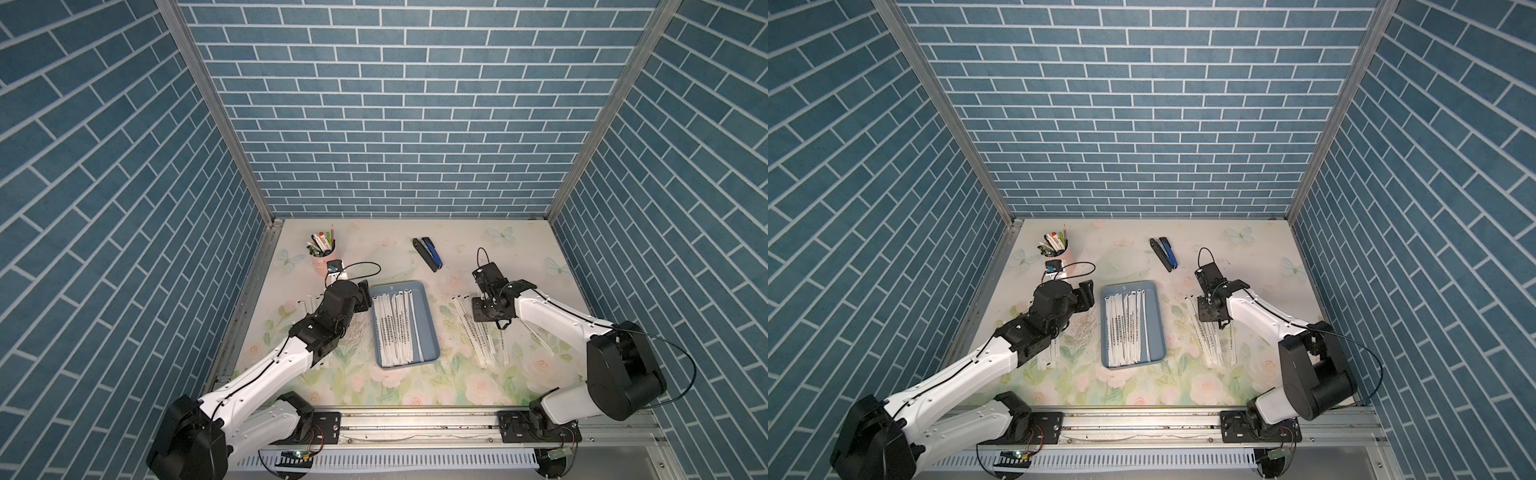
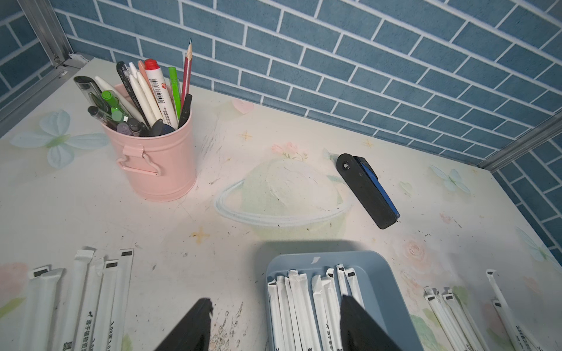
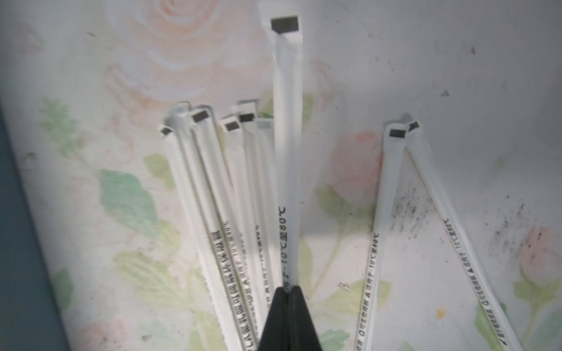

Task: Put the straws into the storage box
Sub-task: Pick up the straw from the center of the board, then place the straw in the storage box.

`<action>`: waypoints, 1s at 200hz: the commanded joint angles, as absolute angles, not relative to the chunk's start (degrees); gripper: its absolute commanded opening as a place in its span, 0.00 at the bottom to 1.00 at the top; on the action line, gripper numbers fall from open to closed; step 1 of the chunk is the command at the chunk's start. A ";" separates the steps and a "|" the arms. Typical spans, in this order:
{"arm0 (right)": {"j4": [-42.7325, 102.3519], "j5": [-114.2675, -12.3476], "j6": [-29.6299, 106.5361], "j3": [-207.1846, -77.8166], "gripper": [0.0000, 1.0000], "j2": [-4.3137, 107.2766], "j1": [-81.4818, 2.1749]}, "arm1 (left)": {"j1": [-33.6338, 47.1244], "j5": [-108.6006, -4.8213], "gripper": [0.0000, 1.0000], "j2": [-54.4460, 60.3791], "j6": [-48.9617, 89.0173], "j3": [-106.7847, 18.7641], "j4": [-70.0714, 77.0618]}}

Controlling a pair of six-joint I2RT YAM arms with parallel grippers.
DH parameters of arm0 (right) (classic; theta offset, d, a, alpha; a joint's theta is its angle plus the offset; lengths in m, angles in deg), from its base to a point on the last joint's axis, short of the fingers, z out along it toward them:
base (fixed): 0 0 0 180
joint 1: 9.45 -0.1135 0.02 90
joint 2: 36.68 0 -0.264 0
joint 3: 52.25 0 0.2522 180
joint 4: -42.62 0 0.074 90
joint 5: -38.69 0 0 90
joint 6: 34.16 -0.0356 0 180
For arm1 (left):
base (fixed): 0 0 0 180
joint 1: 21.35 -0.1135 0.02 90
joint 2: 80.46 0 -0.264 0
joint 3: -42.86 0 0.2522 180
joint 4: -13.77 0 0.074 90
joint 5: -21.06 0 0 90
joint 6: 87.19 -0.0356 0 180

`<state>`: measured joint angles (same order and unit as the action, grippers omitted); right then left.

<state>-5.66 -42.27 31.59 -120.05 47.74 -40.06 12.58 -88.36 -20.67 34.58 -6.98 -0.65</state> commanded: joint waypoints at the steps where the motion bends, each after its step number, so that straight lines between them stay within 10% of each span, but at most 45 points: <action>1: -8.95 -43.27 26.48 -125.04 0.00 48.21 -45.63 | 12.49 -88.79 0.69 -19.85 35.77 -8.18 -2.69; 79: 3.19 -41.75 11.91 -136.18 0.00 61.06 -62.89 | 12.48 -89.22 0.67 -21.14 37.70 -7.45 -4.91; 200: 9.99 -41.62 10.31 -131.58 0.00 69.73 -63.07 | 12.49 -86.17 0.67 -18.78 37.61 -7.56 -3.59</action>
